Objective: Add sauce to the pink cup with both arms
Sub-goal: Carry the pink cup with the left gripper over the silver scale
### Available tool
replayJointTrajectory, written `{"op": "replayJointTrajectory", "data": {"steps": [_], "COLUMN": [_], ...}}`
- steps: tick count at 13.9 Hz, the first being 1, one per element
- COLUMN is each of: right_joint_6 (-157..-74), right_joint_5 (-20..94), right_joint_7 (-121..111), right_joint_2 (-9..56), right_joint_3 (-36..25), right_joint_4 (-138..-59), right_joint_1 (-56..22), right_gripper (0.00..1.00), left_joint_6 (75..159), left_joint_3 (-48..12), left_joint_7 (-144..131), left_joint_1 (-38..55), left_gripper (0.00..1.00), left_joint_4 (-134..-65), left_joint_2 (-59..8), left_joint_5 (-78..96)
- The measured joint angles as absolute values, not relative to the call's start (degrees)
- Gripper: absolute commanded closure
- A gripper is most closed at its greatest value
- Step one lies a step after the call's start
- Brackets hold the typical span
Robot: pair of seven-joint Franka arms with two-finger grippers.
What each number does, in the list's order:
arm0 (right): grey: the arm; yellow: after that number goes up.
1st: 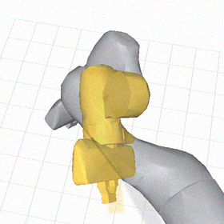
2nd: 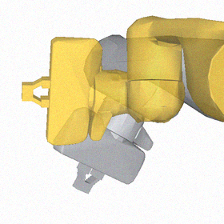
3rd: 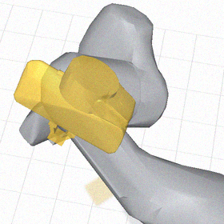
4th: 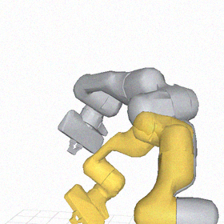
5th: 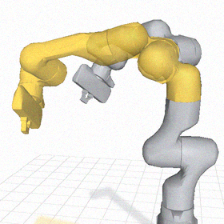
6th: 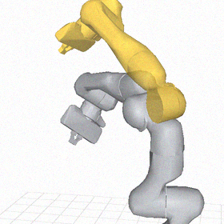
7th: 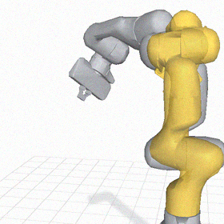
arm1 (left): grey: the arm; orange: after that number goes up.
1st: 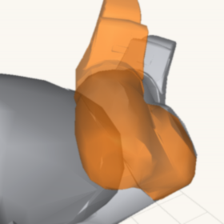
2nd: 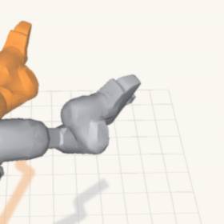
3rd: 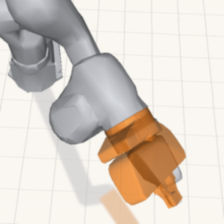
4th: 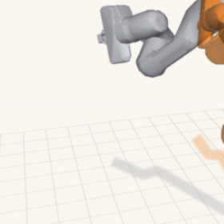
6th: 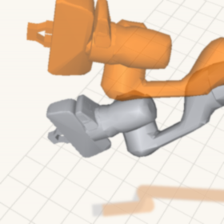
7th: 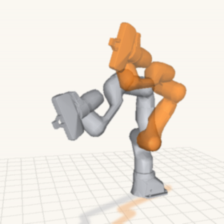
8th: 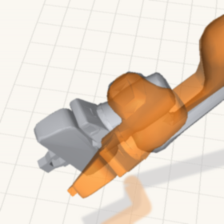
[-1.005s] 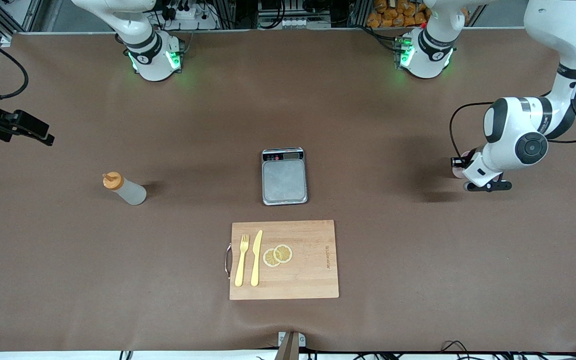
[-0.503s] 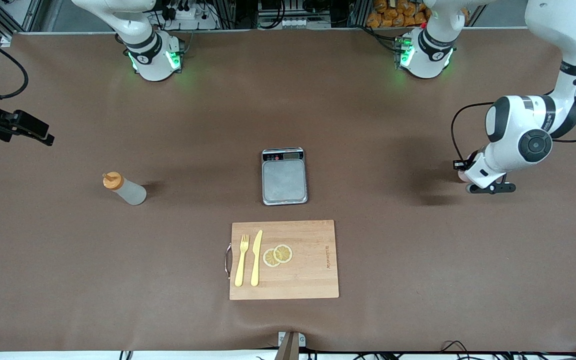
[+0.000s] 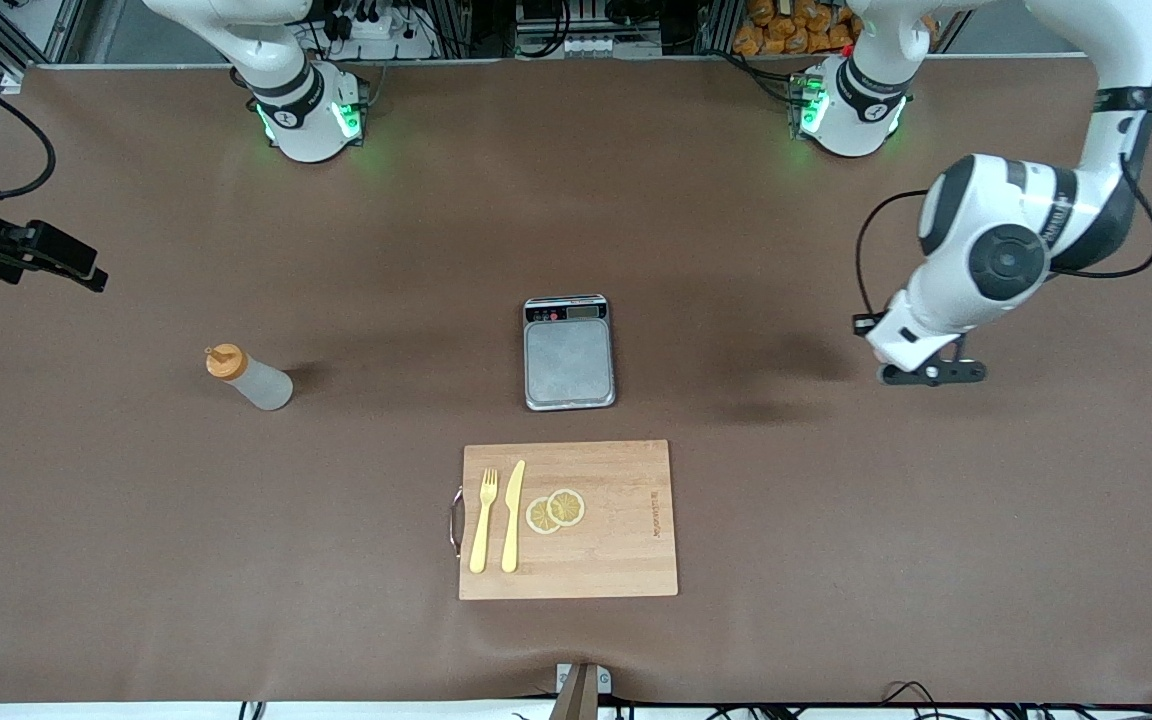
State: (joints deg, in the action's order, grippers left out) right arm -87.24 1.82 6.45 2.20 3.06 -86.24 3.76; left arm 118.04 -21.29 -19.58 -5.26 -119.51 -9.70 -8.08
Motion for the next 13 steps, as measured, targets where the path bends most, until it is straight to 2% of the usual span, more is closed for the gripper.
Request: {"op": "replayJointTrajectory", "data": {"steps": [2,5,13], "right_joint_6": [-87.24,-87.24,-87.23], "right_joint_5": [1.82,1.82,1.84], "right_joint_7": [6.45,6.45,6.45], "right_joint_2": [2.33,2.50,2.59], "right_joint_3": [3.06,3.06,3.05], "right_joint_4": [-86.30,-86.31,-86.32], "right_joint_1": [3.79,3.82,3.85], "right_gripper": [0.00,0.00,0.00], "left_joint_6": [116.02,110.72,108.26], "left_joint_3": [-25.37,-27.27,-27.32], "left_joint_7": [-25.37,-35.98,-60.61], "left_joint_1": [-3.85,2.80,21.10], "left_gripper": [1.00,1.00,1.00], "left_joint_4": [-116.90,-109.91,-88.55], "left_joint_2": [-10.50,-13.49,-31.85], "left_joint_5": [-8.07,-7.91,-7.07]}}
